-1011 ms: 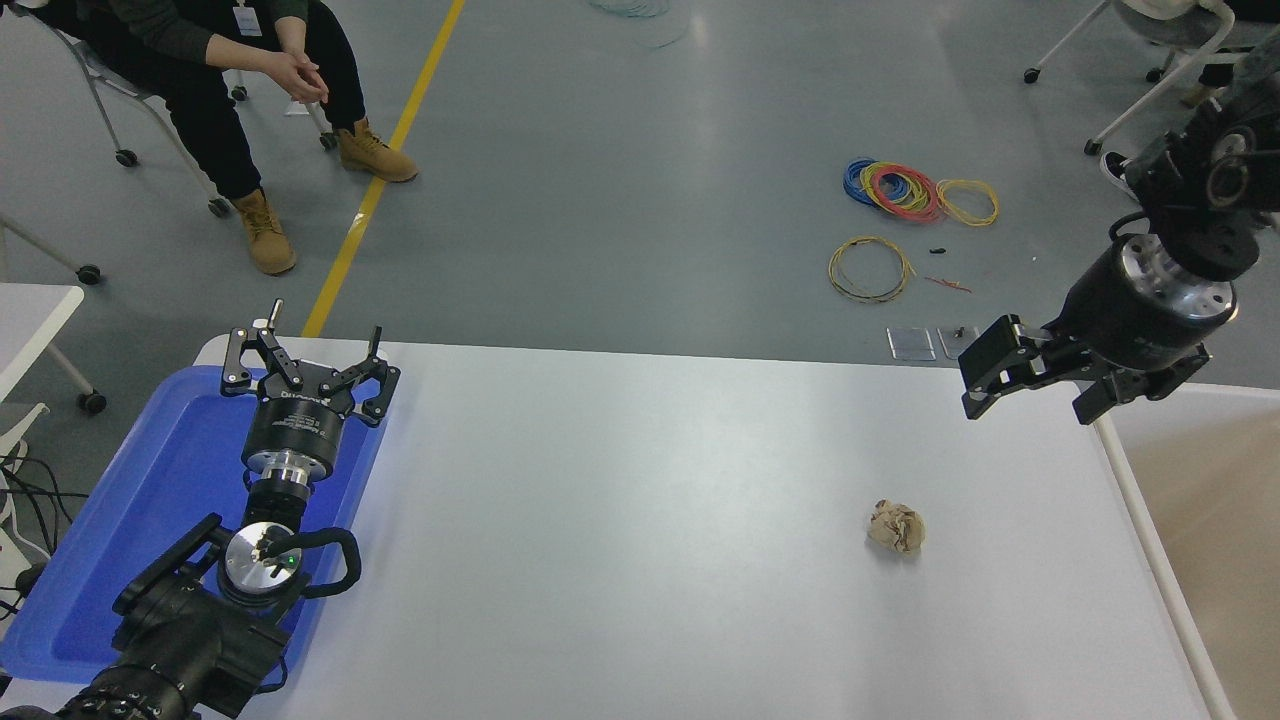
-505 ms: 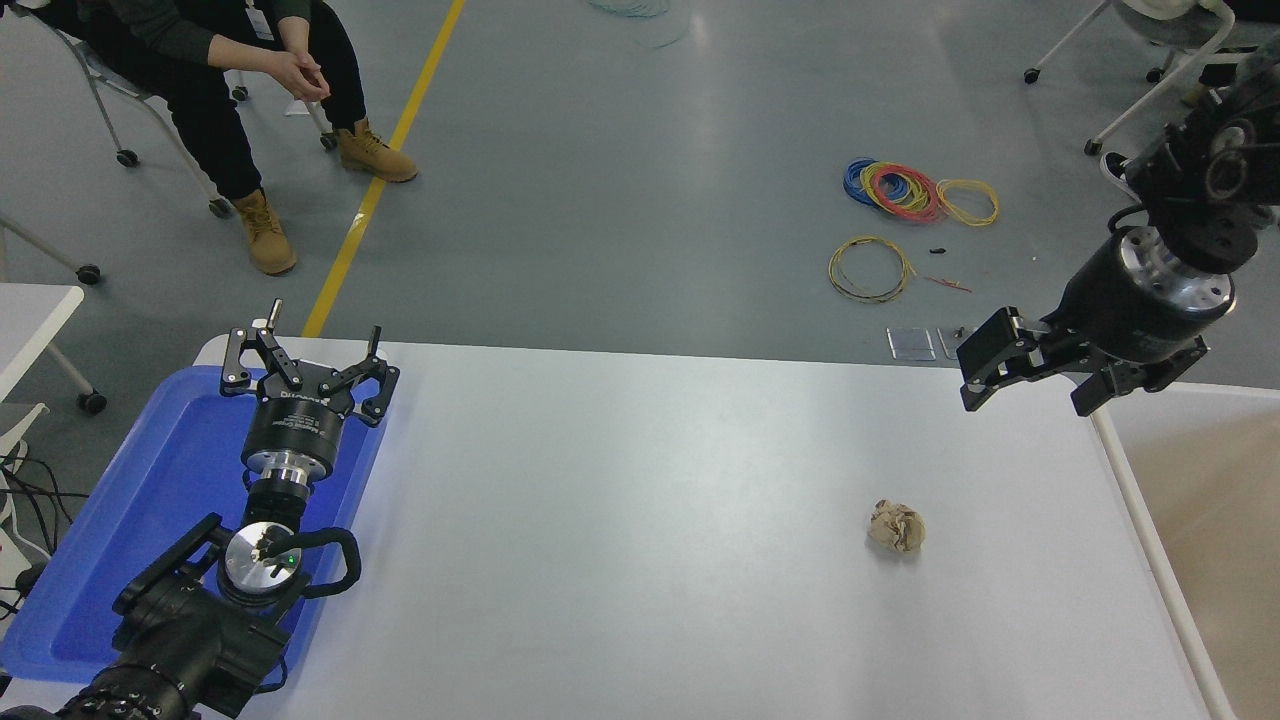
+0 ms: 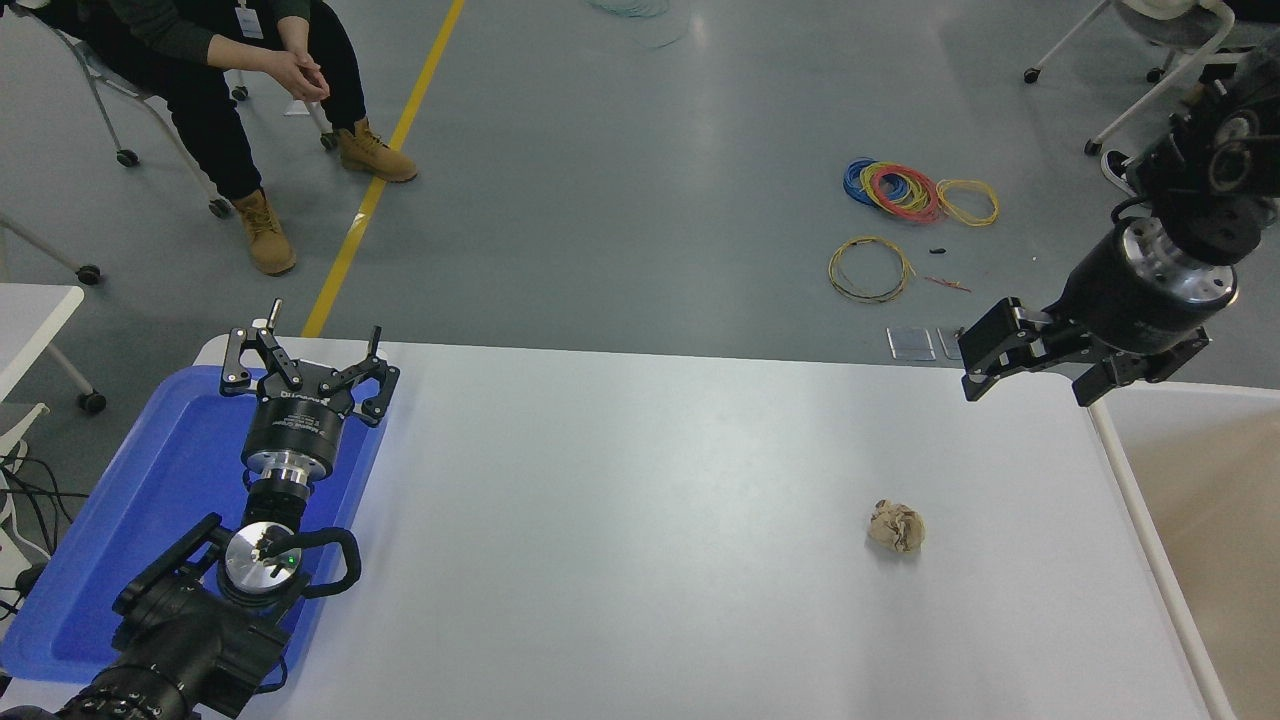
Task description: Pick up paper ball place in dustbin
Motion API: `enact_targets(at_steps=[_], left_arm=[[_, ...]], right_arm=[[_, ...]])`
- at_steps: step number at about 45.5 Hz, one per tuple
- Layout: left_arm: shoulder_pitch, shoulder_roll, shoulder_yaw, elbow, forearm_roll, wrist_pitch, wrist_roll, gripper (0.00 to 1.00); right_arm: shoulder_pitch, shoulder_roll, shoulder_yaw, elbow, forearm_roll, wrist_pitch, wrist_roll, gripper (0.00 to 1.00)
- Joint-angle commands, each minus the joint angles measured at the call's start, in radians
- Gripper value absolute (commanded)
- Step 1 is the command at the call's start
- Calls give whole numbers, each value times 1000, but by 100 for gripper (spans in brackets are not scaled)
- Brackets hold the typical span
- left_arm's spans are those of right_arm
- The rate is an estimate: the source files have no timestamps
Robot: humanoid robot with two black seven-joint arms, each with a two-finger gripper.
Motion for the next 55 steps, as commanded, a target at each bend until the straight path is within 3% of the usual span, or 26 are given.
enact_targets(at_steps=[1, 17, 39, 55], left_arm=[[0, 0, 0, 0, 0, 0, 0, 100], [0, 0, 0, 0, 0, -2, 0, 100], [0, 0, 0, 0, 0, -2, 0, 100], [0, 0, 0, 0, 0, -2, 2, 100]], right_arm=[[-39, 2, 24, -46, 0, 0, 0, 100], [-113, 3, 37, -195, 61, 0, 2, 100], [-180, 62, 34, -209, 61, 0, 3, 100], [-338, 181, 38, -210, 51, -273, 3, 100]])
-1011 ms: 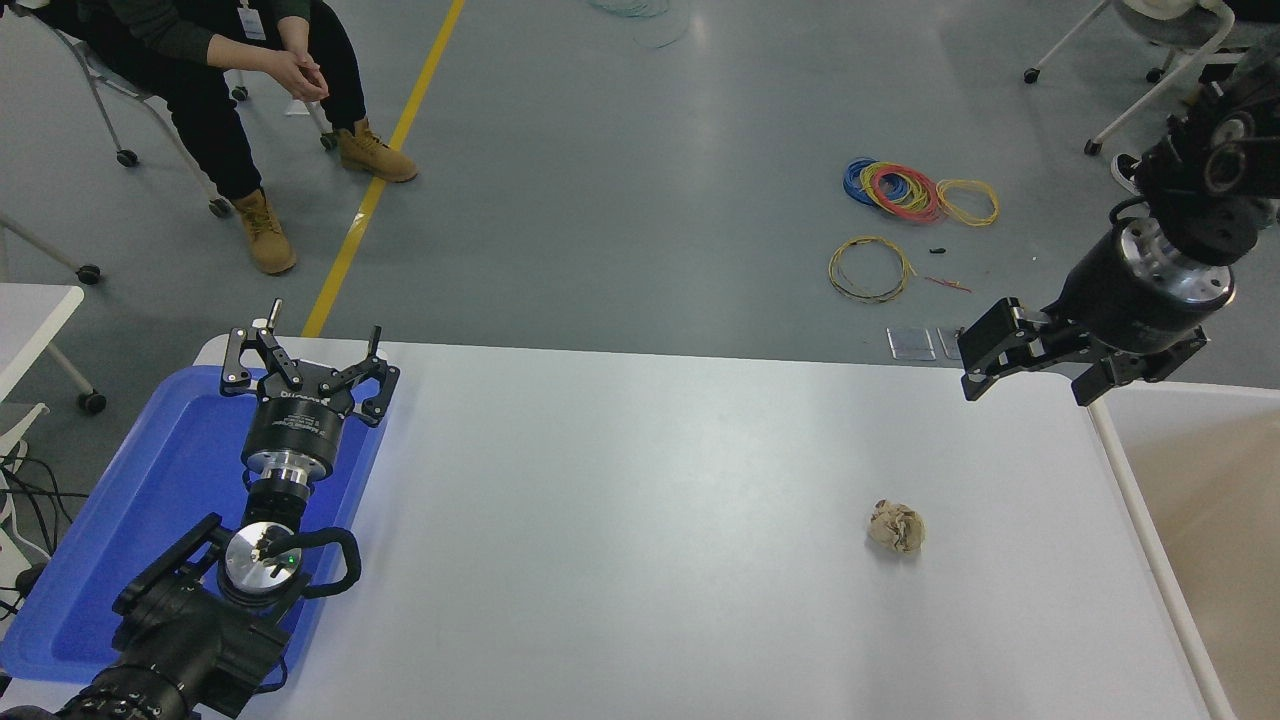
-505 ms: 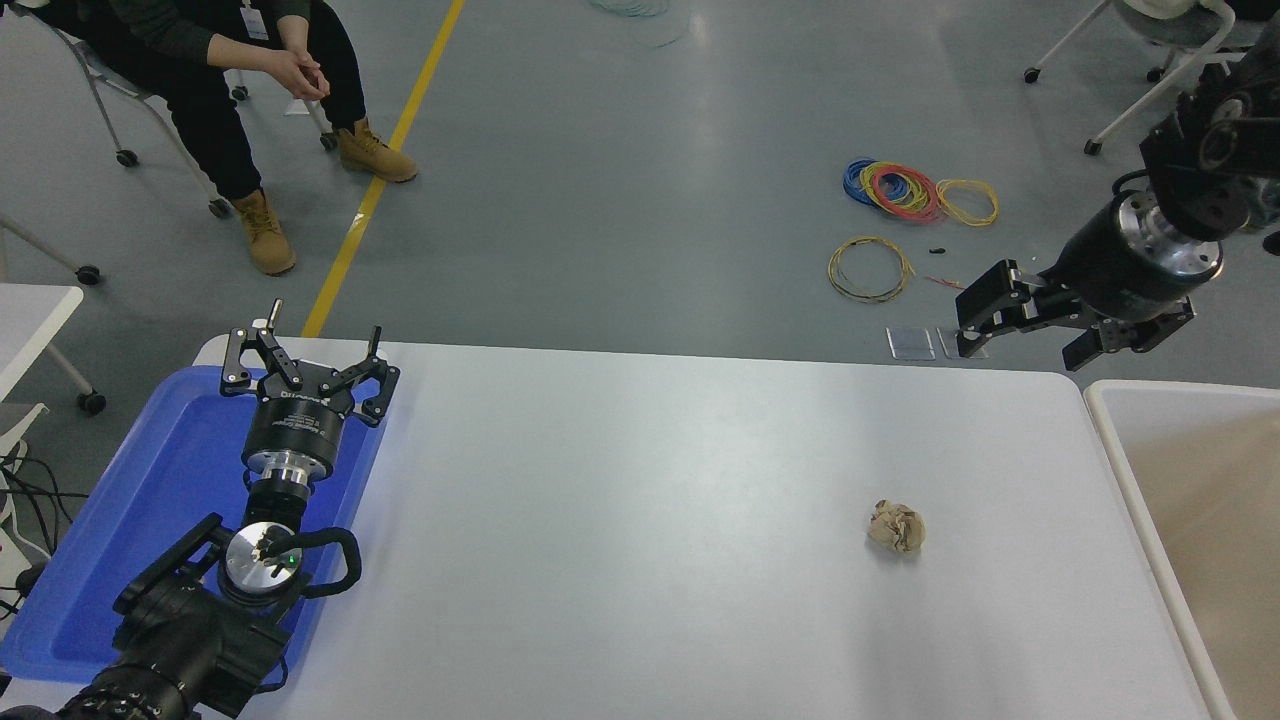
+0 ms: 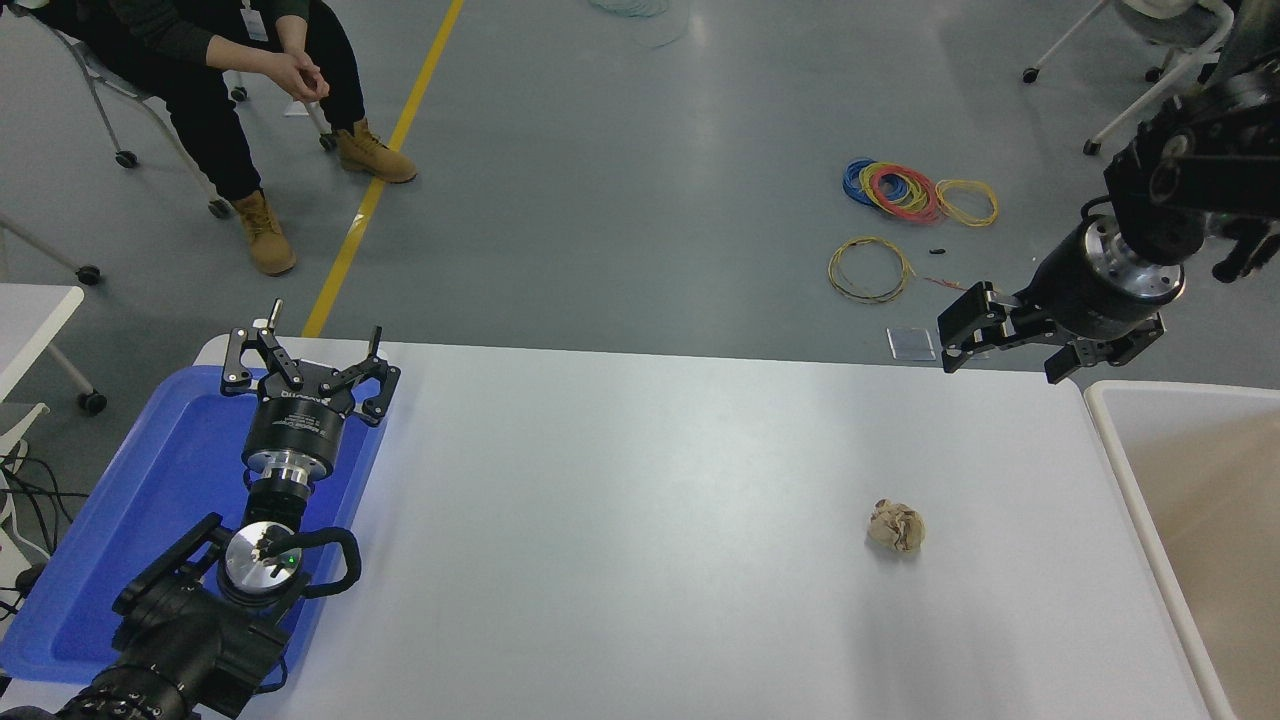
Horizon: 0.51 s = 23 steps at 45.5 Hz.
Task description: Pick up paper ball place in dustbin
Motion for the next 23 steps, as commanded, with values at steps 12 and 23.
enact_targets(at_steps=[12, 23], left_arm=[[0, 0, 0, 0, 0, 1, 0, 100], [0, 0, 0, 0, 0, 0, 0, 100]], right_arm=[[-201, 140, 4, -22, -3, -291, 0, 100], [-286, 186, 7, -37, 0, -388, 0, 100]])
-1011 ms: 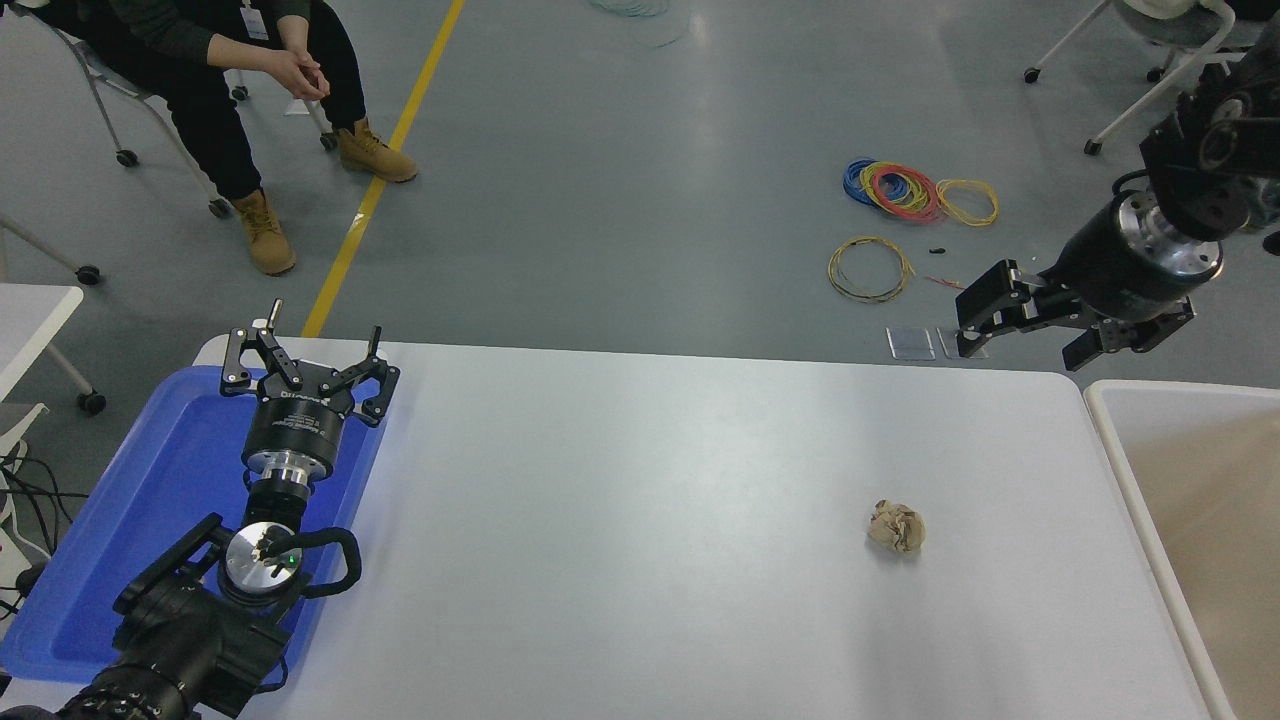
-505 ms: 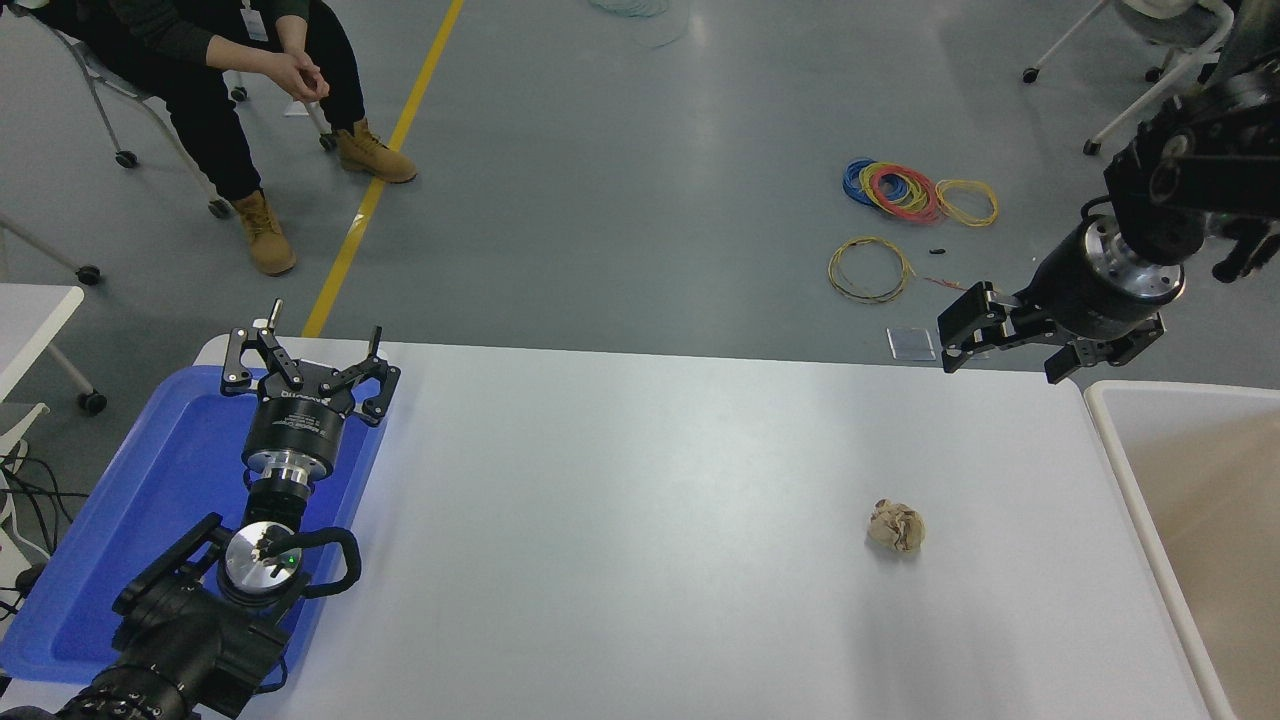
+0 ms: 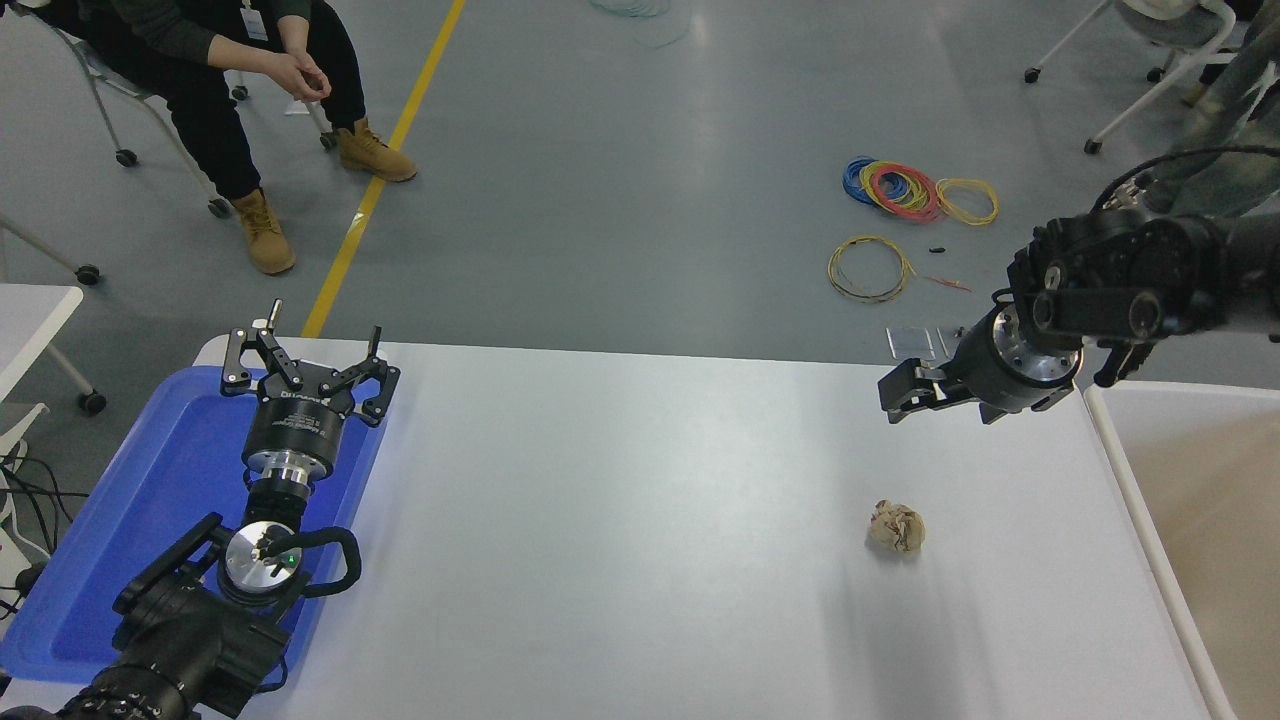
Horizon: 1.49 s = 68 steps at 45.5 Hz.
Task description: Pick up paper ball place in dustbin
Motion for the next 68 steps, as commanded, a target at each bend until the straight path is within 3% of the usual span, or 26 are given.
enact_targets(at_steps=[1, 27, 68], left_arm=[[0, 0, 0, 0, 0, 1, 0, 100], [0, -1, 0, 0, 0, 1, 1, 100], [0, -1, 0, 0, 0, 1, 0, 100]], right_arm=[[-93, 47, 3, -13, 2, -113, 0, 100], [-298, 83, 69, -163, 7, -216, 0, 100], [-418, 93, 64, -272, -13, -223, 0, 100]])
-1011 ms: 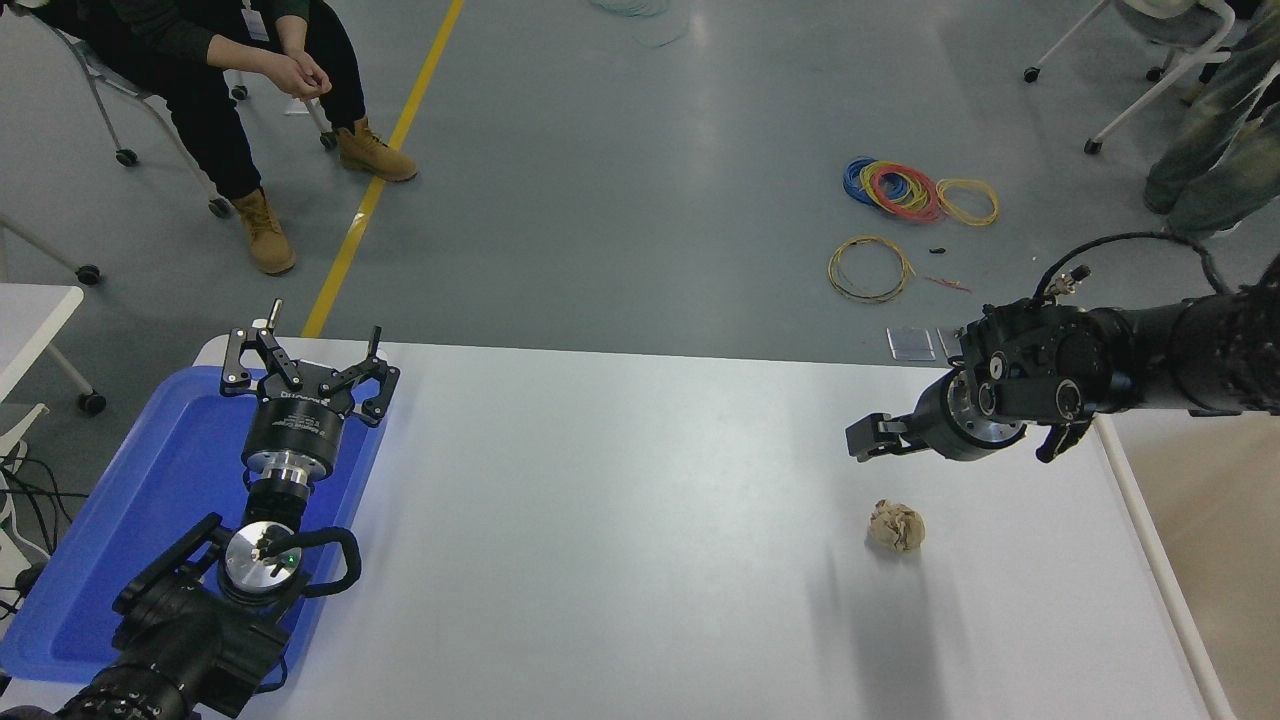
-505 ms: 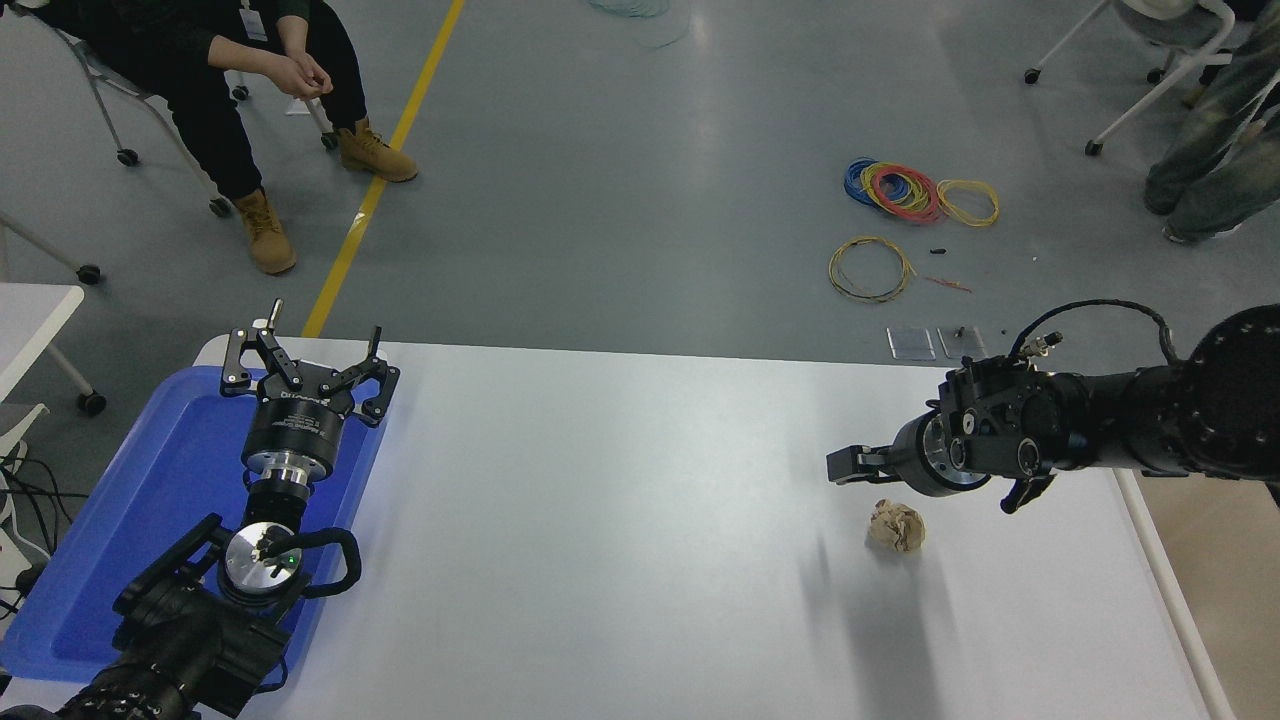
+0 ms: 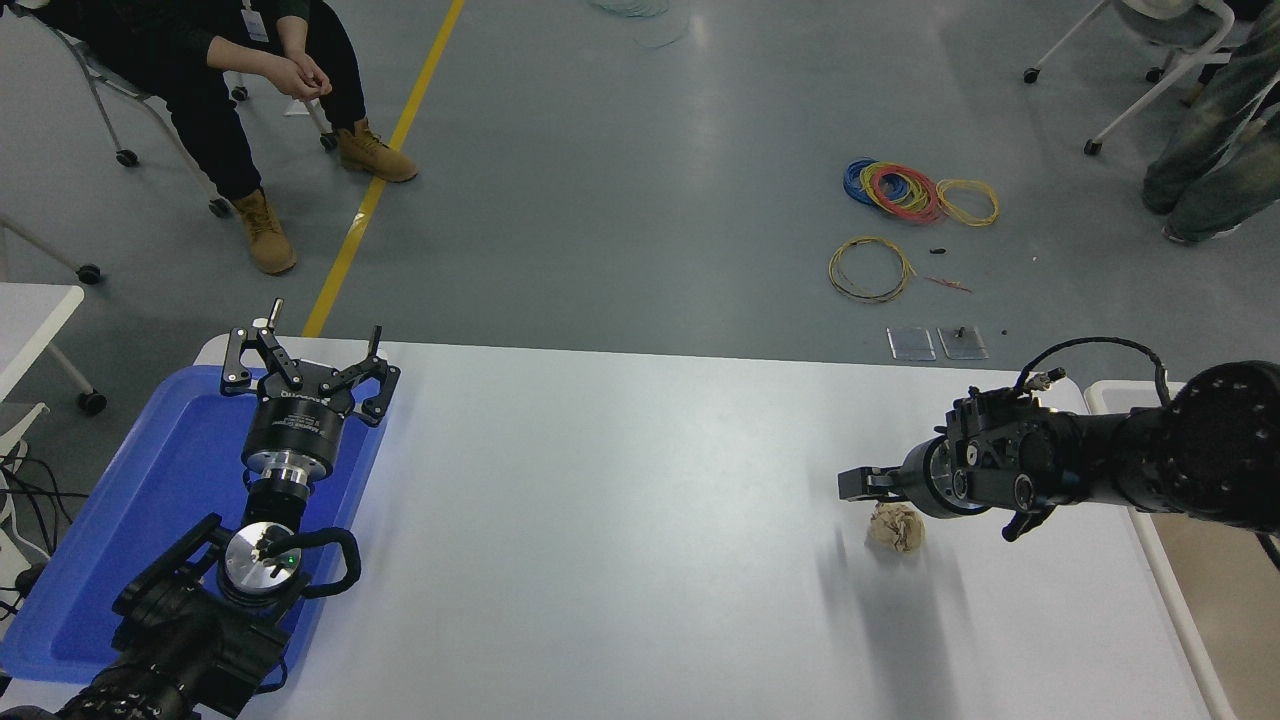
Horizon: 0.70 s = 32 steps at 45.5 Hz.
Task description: Pick up paper ball place in dustbin
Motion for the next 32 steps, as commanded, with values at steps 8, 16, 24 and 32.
enact_targets(at_steps=[8, 16, 24, 32], left_arm=[[0, -1, 0, 0, 0, 1, 0, 100], [0, 0, 0, 0, 0, 0, 0, 100], [0, 0, 0, 0, 0, 0, 0, 100], [0, 0, 0, 0, 0, 0, 0, 100]], right_arm=[[-22, 6, -3, -3, -1, 3, 0, 100], [-38, 14, -3, -5, -15, 2, 1, 96], [-44, 14, -7, -5, -73, 2, 1, 86], [-51, 20, -10, -3, -80, 3, 3, 20]])
